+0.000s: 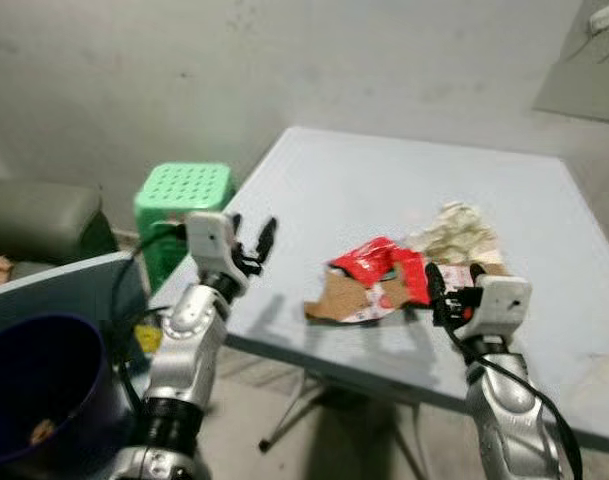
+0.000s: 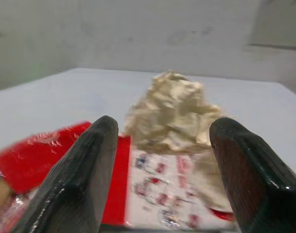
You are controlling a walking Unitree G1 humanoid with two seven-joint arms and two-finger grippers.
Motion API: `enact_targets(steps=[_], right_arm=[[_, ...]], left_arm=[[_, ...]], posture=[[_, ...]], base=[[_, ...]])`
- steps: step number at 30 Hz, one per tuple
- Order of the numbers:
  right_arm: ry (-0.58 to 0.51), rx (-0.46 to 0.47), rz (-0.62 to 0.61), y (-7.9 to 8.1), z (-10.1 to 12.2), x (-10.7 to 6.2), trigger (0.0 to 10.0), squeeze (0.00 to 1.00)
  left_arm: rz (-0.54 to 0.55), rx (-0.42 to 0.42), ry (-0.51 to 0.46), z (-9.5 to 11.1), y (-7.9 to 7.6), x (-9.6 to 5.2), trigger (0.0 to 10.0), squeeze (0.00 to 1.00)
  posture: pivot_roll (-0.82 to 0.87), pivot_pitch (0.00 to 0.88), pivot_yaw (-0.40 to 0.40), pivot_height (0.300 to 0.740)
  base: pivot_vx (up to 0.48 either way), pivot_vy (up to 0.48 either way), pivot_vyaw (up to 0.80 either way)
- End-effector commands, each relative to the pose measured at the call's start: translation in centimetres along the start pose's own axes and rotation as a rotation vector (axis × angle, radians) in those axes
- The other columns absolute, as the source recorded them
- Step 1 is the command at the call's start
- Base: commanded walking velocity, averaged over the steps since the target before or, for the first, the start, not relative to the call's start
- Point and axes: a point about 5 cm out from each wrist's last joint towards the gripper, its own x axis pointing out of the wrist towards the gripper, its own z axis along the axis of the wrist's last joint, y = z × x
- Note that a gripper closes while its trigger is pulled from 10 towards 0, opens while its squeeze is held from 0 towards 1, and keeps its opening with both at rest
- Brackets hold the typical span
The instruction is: Picking trash to rubbish bin
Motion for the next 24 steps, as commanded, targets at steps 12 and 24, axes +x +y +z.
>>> enact_targets(steps=[12, 24], right_arm=[[0.013, -0.004, 0.037, 0.22, 0.12, -0.23, 10.0, 0.00], [0.042, 0.003, 0.063, 0.33, -0.07, -0.31, 10.0, 0.00]], left_arm=[[0.047, -0.002, -0.006, -0.02, 0.40, -0.16, 10.0, 0.00], [0.040, -0.016, 0.006, -0.25, 0.17, -0.15, 10.0, 0.00]], posture=[[-0.06, 0.000, -0.058, 0.740], [-0.07, 0.000, -0.056, 0.740]], base=[[0.000, -0.075, 0.00], [0.000, 0.000, 0.00]])
